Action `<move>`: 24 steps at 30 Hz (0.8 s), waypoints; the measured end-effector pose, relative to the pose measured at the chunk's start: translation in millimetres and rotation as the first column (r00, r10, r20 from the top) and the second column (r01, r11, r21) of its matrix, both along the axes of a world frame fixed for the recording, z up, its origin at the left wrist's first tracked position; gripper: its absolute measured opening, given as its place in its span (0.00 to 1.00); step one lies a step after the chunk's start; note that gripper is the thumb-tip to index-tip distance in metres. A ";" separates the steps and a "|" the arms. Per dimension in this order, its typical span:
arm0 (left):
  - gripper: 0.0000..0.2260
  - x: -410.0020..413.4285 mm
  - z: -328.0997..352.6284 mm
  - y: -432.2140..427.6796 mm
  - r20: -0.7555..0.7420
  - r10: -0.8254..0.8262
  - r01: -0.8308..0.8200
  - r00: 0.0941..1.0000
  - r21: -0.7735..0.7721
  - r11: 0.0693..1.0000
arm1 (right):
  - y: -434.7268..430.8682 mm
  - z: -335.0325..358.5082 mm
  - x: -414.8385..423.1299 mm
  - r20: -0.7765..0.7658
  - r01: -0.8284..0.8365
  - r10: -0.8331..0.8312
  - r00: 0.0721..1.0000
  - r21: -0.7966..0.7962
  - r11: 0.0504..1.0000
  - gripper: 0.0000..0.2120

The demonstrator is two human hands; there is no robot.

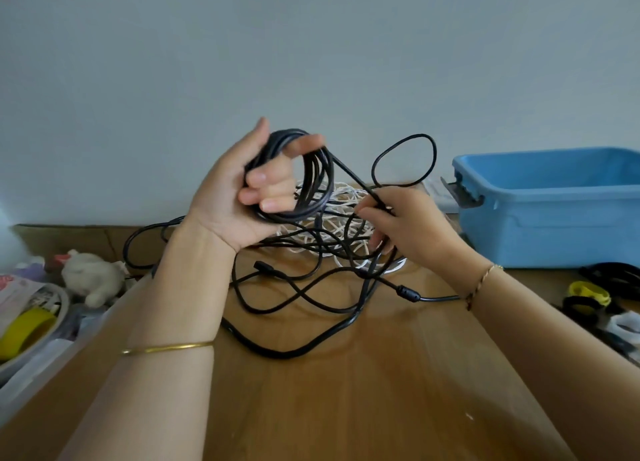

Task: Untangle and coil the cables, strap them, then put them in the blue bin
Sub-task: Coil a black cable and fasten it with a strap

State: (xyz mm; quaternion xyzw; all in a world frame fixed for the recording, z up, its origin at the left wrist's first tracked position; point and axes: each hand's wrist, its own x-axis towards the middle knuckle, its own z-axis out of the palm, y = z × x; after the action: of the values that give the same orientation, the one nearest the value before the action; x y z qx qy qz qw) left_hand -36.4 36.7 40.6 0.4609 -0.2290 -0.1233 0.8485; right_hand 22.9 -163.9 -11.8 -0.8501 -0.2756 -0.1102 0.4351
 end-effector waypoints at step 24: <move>0.19 11.5 -23.9 -9.0 0.727 0.462 -0.720 0.507 0.652 -0.236 | 27.9 7.1 -39.2 0.227 0.026 0.044 0.973 -0.299 0.954 0.13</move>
State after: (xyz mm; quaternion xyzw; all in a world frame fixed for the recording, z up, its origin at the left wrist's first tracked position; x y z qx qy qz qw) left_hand -25.0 27.8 16.8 0.9296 0.0720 0.2429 0.2677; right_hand -16.4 -136.0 -4.7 -0.8864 -0.3415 -0.1631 0.2665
